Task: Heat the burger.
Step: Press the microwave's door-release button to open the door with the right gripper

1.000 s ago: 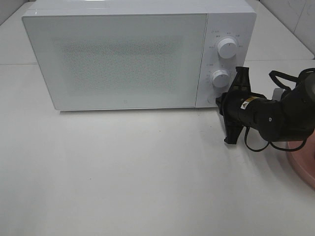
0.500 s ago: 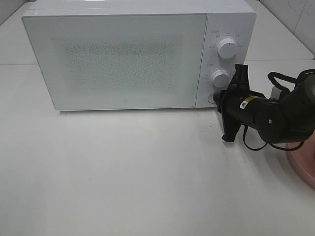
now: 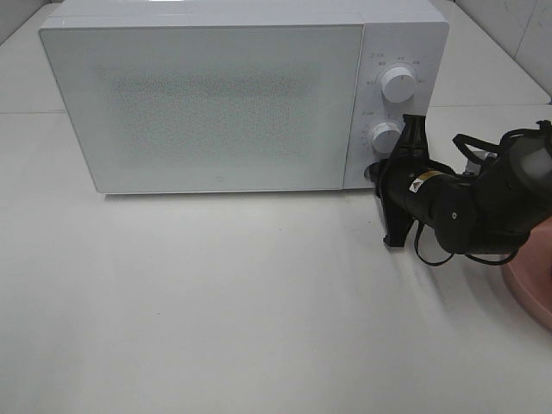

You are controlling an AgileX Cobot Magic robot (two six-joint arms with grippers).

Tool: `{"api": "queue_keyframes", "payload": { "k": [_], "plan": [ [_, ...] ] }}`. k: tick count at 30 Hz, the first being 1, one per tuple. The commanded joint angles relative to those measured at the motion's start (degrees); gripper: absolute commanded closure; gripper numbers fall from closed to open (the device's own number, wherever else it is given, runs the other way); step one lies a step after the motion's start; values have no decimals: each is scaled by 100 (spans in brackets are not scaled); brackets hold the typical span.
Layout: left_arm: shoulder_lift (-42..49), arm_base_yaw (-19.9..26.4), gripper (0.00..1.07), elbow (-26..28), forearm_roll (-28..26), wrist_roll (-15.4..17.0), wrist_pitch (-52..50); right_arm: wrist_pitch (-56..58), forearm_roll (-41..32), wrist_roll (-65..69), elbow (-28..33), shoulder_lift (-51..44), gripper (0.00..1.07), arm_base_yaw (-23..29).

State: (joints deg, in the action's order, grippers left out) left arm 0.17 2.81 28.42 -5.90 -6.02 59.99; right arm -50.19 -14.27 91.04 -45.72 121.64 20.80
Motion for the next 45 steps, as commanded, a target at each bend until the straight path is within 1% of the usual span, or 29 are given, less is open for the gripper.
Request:
{"api": "queue_keyframes", "payload": {
  "k": [1, 6, 15, 17, 18, 21, 22, 27, 29, 30, 32, 36, 38, 43, 45],
  "plan": [
    [149, 23, 6, 0, -23, 40, -69, -1845, -464, -258, -498, -149, 107, -160],
    [149, 23, 6, 0, -23, 40, -69, -2343, -693, -298, -762, 29, 107, -218],
    [149, 23, 6, 0, -23, 40, -69, -2280, -647, -298, -779, 29, 107, -218],
    [149, 23, 6, 0, -23, 40, -69, -2011, -625, -298, -779, 29, 107, -218],
    [149, 23, 6, 0, -23, 40, -69, -1690, -584, -286, -762, -11, 107, -218],
    [149, 23, 6, 0, -23, 40, -69, -1518, -561, -281, -739, -29, 107, -212],
    [149, 23, 6, 0, -23, 40, -69, -1318, -561, -275, -659, -69, 107, -201],
    [149, 23, 6, 0, -23, 40, -69, -1100, -458, -292, -441, -132, 107, -201],
    [149, 23, 6, 0, -23, 40, -69, -625, -178, -286, -321, -223, 107, -201],
    [149, 23, 6, 0, -23, 40, -69, -625, -178, -286, -321, -223, 107, -201],
    [143, 23, 6, 0, -23, 34, -69, -149, 57, -275, -206, -315, 107, -201],
    [143, 23, 6, 0, -23, 34, -69, 143, 327, -269, -103, -418, 107, -201],
    [143, 23, 6, 0, -23, 34, -69, 510, 596, -269, 6, -567, 107, -201],
    [143, 23, 6, 0, -23, 34, -69, 1014, 911, -281, 206, -768, 107, -201],
    [143, 23, 6, 0, -23, 34, -69, 1123, 922, -298, 241, -808, 107, -201]
  ]
}}
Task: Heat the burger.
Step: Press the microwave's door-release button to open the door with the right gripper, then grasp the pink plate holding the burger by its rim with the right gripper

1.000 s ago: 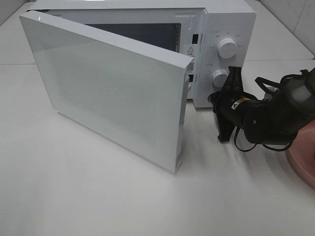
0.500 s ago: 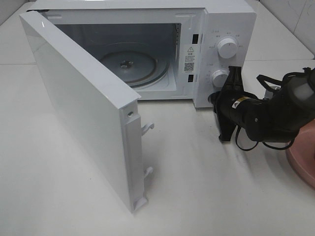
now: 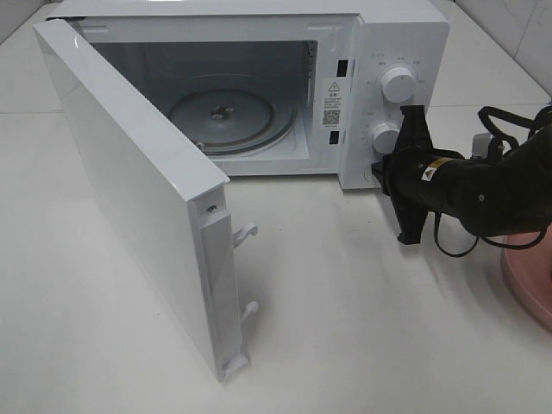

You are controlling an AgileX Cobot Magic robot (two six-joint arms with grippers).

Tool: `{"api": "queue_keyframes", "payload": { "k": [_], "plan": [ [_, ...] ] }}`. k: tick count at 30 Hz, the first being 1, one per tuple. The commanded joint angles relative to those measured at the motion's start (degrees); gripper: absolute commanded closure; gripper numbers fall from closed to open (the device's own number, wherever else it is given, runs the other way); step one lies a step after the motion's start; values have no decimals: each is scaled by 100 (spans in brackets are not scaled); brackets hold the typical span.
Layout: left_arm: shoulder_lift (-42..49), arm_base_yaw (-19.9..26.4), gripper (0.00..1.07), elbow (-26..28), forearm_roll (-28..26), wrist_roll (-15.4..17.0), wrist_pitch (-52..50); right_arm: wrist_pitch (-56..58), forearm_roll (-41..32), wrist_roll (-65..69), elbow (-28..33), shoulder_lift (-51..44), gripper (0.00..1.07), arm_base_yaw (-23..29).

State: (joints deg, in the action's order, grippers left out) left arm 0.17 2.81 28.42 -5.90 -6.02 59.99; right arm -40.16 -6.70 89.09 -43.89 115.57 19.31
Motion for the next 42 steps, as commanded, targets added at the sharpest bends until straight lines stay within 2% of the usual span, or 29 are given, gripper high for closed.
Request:
{"api": "queue_keyframes", "payload": {
  "k": [1, 9, 15, 22, 30, 32, 42],
  "plan": [
    [143, 23, 6, 0, -23, 34, -69, 321, 275, -138, 120, -286, 107, -52],
    [143, 23, 6, 0, -23, 34, -69, 1169, 579, -550, 315, -670, 107, -52],
    [143, 23, 6, 0, -23, 34, -69, 2217, 842, -1398, 315, -1238, 107, -52],
    [143, 23, 6, 0, -23, 34, -69, 3650, 894, -3031, 304, -2154, 107, -52],
    [143, 23, 6, 0, -23, 34, -69, 4744, 894, -4629, 298, -2802, 106, -52],
    [143, 23, 6, 0, -23, 34, -69, 5518, 894, -5558, 298, -3128, 105, -52],
    [143, 23, 6, 0, -23, 34, -69, 7145, 922, -6956, 298, -3650, 100, -52]
  ]
}}
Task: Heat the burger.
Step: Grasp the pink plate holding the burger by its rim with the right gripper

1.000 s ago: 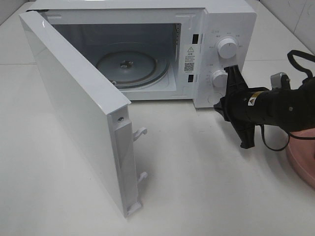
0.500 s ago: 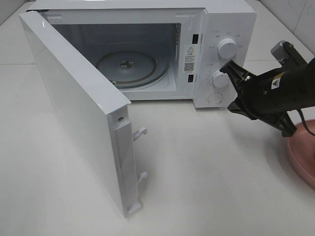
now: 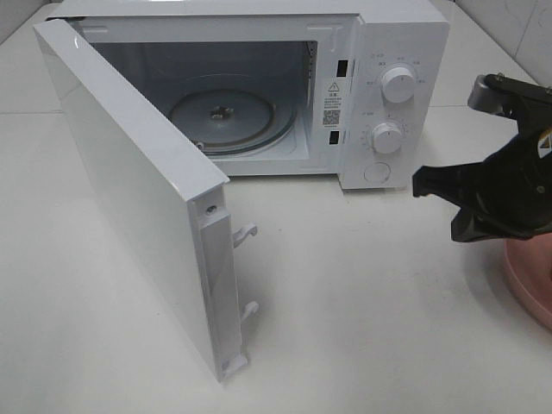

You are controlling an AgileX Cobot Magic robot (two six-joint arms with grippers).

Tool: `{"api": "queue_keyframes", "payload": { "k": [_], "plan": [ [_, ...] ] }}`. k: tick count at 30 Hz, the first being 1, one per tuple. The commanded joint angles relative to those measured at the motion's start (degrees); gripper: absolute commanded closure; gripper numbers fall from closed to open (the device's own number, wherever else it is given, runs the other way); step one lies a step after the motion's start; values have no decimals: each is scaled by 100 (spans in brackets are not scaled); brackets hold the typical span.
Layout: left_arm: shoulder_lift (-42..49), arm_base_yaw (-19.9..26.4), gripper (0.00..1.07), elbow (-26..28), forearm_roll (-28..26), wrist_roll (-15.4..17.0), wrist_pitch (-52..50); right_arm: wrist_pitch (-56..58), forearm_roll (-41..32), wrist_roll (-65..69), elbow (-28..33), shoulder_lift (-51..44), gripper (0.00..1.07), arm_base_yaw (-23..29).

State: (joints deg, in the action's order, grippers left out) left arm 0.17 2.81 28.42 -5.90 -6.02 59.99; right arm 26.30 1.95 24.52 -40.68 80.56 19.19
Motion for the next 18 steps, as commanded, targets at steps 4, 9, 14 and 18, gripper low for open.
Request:
{"api": "queue_keyframes", "payload": {
  "k": [4, 9, 14, 18],
  "plan": [
    [143, 23, 6, 0, -23, 34, -69, 1238, 86, -1083, -23, -304, 80, -40],
    [143, 23, 6, 0, -23, 34, -69, 1427, 332, -1679, -23, -361, 34, -63],
    [143, 23, 6, 0, -23, 34, -69, 1427, 378, -1994, -23, -355, 7, -63],
    [143, 23, 6, 0, -23, 34, -69, 1467, 470, -2000, -23, -355, 8, -178]
  ]
}}
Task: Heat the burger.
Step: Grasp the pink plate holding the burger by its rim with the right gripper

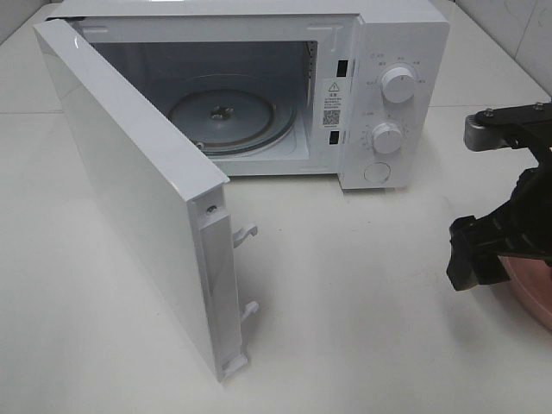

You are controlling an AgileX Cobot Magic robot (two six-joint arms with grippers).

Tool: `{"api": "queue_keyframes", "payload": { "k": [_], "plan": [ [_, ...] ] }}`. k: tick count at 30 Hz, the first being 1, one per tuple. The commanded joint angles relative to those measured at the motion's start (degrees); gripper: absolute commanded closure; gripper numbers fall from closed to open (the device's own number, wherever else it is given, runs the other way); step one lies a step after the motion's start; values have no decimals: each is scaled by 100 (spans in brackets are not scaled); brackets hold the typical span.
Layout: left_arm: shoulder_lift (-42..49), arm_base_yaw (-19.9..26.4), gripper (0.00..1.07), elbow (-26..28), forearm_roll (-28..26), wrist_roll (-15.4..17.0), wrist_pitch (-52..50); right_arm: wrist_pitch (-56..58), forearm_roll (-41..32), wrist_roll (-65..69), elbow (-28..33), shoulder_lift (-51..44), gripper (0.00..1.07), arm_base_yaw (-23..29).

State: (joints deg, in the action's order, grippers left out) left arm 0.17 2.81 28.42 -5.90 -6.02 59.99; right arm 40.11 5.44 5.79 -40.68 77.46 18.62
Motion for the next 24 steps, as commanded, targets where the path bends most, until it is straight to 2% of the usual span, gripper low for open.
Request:
{"api": "queue_keyframes", "payload": {
  "k": [1, 10, 24],
  "plan": [
    [143, 23, 6, 0, -23, 34, -69, 86, 120, -126, -23, -11, 8, -292],
    [143, 23, 6, 0, -23, 34, -69, -166, 132, -120, -23, 395, 11, -831],
    [143, 23, 6, 0, -23, 34, -69, -1026, 304, -11, -23, 1616, 17, -871]
  ]
}}
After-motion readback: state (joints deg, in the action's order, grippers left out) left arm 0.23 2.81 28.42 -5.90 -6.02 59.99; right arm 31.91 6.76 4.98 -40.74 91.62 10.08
